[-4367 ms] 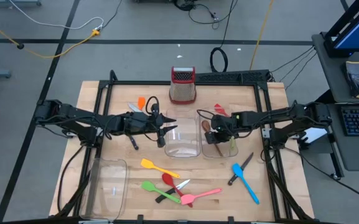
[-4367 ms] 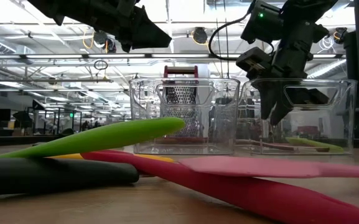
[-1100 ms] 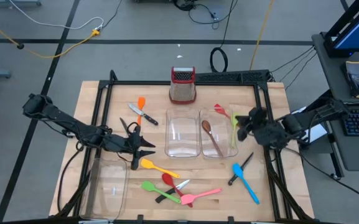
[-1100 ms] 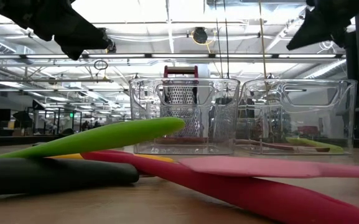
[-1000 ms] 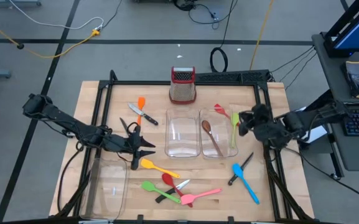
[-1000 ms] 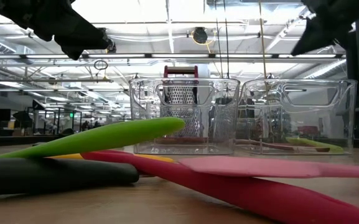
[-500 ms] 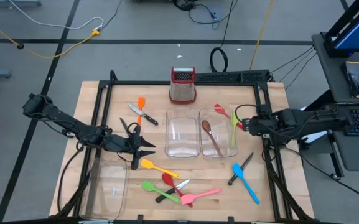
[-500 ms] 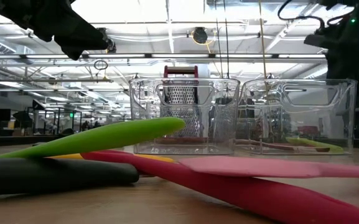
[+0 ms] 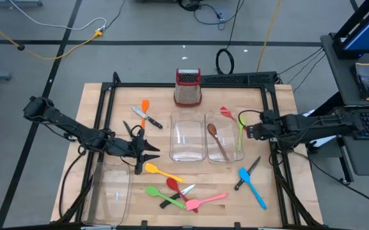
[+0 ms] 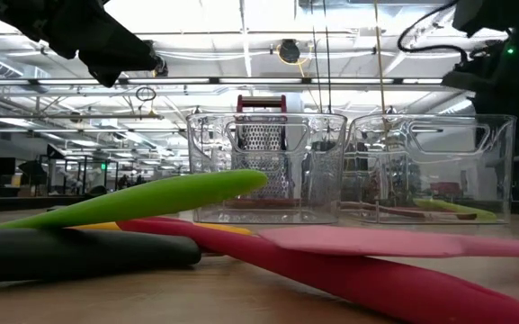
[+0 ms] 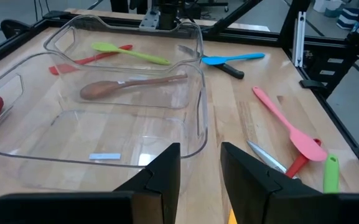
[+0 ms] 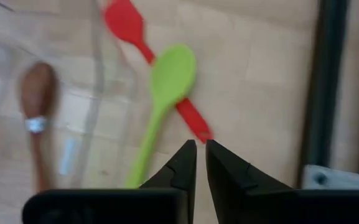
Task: Pick & Place Kitchen Items
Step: Put the green serving spoon into the right transparent bin
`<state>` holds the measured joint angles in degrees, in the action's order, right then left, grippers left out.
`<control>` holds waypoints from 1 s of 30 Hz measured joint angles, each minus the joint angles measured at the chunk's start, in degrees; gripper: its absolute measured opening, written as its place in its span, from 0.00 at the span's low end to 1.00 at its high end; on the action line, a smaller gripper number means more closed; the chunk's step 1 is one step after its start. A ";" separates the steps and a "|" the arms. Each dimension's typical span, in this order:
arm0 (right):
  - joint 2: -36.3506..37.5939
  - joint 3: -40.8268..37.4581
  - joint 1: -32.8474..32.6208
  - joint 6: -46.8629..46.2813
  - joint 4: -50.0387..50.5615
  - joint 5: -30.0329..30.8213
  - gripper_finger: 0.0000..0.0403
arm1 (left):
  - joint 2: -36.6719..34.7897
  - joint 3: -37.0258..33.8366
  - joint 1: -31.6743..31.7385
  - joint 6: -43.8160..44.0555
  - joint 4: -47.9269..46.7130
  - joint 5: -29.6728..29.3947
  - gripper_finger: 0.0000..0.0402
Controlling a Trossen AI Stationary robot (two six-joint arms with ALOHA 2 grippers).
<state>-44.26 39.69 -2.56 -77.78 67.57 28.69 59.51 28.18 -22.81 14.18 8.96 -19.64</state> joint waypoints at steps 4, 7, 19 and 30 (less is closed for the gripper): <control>0.01 0.01 2.25 3.92 -3.90 2.75 0.10 | 0.00 0.00 0.75 -0.07 0.77 0.01 0.29; -0.01 0.01 6.10 8.60 -6.10 2.76 0.10 | 0.00 0.00 1.29 -0.05 1.05 0.00 0.29; -0.04 0.01 29.27 37.91 -20.10 -9.29 0.10 | 0.00 0.00 1.68 -0.36 1.12 0.02 0.29; -4.75 0.01 47.31 58.42 -26.93 -25.67 0.10 | 0.00 0.00 1.68 -1.02 1.07 0.08 0.29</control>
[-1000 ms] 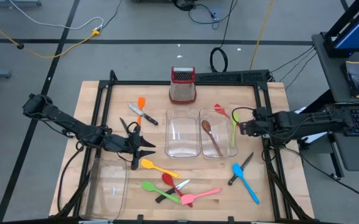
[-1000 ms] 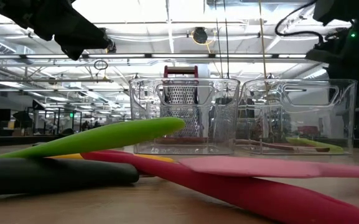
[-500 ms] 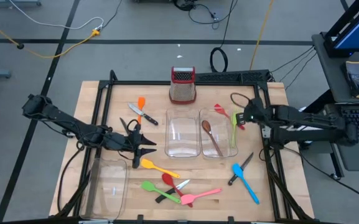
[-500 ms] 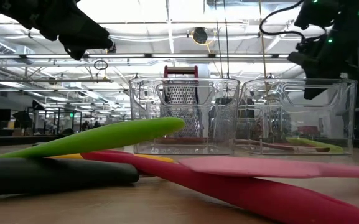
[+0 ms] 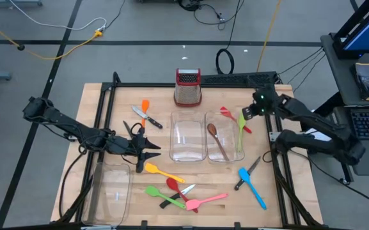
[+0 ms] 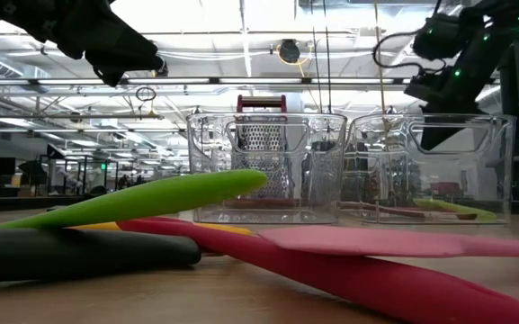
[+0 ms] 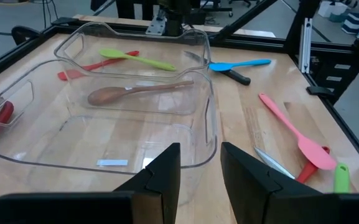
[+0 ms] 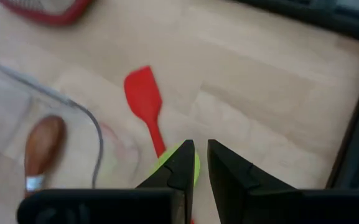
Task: Pick & Place Kitchen Items
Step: Put the green serving spoon into the right transparent bin
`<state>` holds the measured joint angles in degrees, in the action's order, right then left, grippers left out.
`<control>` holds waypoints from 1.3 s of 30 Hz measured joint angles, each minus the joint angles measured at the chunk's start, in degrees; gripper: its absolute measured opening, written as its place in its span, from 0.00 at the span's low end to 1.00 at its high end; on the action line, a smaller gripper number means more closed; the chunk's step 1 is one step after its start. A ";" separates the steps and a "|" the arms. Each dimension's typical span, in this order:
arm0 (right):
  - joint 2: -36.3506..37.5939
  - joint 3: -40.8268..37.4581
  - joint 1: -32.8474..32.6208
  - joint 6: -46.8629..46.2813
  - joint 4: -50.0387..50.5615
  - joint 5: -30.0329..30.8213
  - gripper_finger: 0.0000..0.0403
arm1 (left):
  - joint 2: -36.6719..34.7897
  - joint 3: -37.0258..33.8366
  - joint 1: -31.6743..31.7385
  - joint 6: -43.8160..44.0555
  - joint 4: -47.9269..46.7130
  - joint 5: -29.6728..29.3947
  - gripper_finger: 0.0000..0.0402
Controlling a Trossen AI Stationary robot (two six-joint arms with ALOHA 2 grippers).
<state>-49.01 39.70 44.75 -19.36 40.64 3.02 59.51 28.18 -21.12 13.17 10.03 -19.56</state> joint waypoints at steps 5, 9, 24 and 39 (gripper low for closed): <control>-6.27 0.00 4.24 5.35 0.49 -5.93 0.10 | 0.00 0.00 0.00 0.00 -0.48 0.03 0.29; -11.20 0.00 5.49 5.58 0.48 -6.04 0.10 | 0.00 0.00 0.00 0.53 -1.51 0.10 0.29; -16.17 0.04 5.93 7.25 0.33 -6.09 0.28 | 0.00 0.00 0.00 0.48 -1.54 0.16 0.29; -21.03 0.04 5.79 6.79 -2.23 -7.85 0.40 | 0.00 0.00 0.02 0.50 -1.74 0.14 0.29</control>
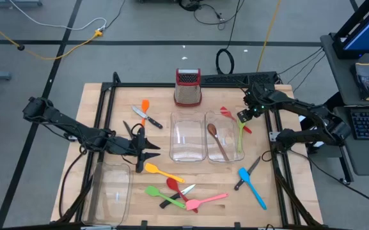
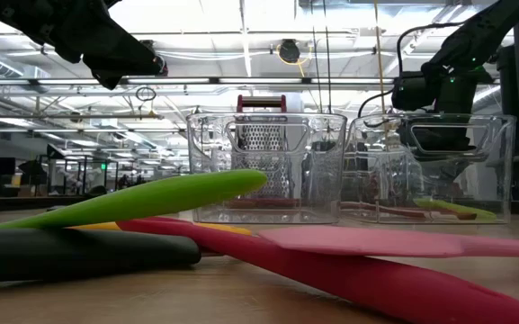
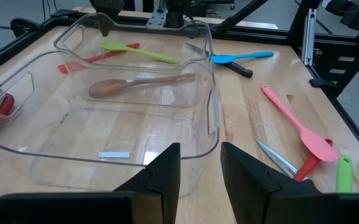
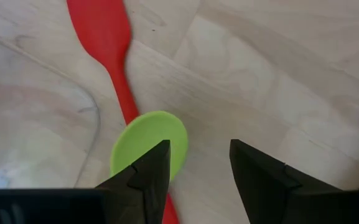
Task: Pick & Place Kitchen Items
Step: Put the green serving spoon into the right transparent bin
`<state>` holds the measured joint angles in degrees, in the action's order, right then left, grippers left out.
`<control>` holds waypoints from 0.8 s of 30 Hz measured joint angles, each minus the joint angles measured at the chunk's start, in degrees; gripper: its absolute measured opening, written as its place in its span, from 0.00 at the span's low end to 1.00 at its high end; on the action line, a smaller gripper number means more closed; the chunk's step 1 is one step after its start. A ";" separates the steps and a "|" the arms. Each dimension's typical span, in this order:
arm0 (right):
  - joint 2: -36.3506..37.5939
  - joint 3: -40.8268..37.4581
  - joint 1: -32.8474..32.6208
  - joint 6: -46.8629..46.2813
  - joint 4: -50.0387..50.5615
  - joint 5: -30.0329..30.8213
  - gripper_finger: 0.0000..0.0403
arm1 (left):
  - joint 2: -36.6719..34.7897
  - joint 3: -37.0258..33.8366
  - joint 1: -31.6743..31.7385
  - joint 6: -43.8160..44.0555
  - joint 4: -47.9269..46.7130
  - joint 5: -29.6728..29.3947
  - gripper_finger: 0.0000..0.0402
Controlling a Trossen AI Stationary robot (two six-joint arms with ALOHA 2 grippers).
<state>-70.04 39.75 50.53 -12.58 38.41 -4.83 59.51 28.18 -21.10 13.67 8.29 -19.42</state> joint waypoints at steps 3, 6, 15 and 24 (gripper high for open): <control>-0.71 0.00 -0.01 -0.20 -0.18 -0.31 0.40 | 0.00 0.00 0.00 0.00 0.01 -0.01 0.29; -1.47 0.00 -0.01 -0.70 -0.26 -2.43 0.40 | 0.00 0.00 0.00 0.04 0.00 -0.02 0.29; -2.14 0.00 -0.01 -1.34 -0.43 -5.98 0.40 | 0.00 0.00 0.04 0.08 0.00 -0.02 0.29; -2.11 -4.06 0.01 -1.83 -4.10 -6.03 0.40 | 0.00 0.00 0.04 0.07 -0.02 -0.02 0.29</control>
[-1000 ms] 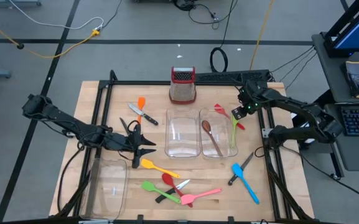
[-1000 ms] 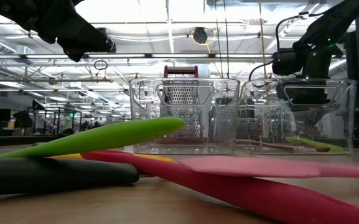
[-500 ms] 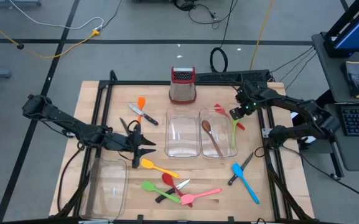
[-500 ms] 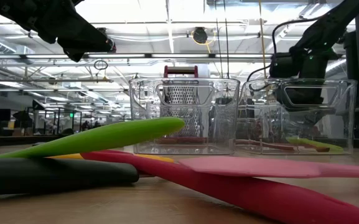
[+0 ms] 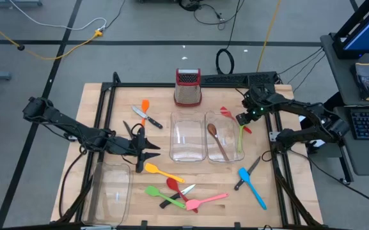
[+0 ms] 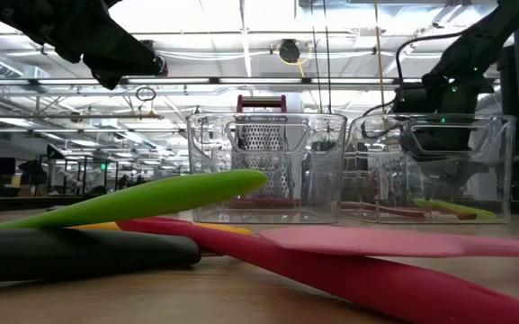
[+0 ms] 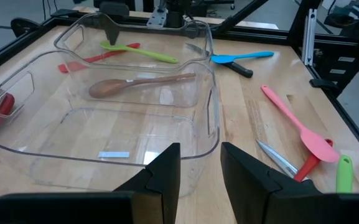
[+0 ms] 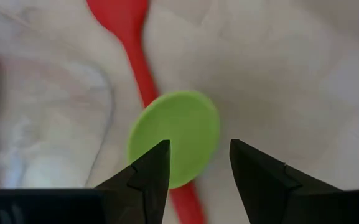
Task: Pick & Place Kitchen Items
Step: Put the green serving spoon into the right transparent bin
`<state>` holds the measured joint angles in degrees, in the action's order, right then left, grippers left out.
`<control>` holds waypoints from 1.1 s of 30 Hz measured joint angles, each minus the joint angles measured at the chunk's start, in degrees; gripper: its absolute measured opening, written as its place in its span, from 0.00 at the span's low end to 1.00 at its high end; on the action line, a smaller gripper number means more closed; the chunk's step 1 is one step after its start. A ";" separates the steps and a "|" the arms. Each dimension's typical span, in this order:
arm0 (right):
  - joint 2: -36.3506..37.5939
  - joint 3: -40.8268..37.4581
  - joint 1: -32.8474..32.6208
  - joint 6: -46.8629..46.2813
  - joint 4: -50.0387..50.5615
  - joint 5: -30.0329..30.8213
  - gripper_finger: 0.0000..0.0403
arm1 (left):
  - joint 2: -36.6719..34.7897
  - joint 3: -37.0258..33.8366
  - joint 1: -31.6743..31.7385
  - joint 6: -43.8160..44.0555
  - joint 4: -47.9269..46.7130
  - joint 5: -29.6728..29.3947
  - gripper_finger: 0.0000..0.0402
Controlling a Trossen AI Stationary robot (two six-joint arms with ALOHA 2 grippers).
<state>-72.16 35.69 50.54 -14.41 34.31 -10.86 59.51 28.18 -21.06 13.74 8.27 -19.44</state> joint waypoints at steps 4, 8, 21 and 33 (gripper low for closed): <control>0.13 -2.72 0.02 0.07 -3.82 0.26 0.40 | 0.00 0.00 0.00 0.00 0.02 0.00 0.29; 0.20 -3.10 0.02 0.14 -5.72 0.39 0.38 | 0.00 0.00 0.00 0.15 0.09 0.00 0.29; 0.26 -3.24 -0.02 0.08 -6.66 0.57 0.23 | 0.00 0.00 0.00 0.44 0.13 0.00 0.29; 0.60 -3.24 -0.02 -1.19 -6.59 0.57 0.12 | 0.00 0.00 0.00 0.44 0.11 0.00 0.29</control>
<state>-71.56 32.45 50.52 -15.60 27.72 -10.28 59.51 28.18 -21.06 14.17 8.38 -19.44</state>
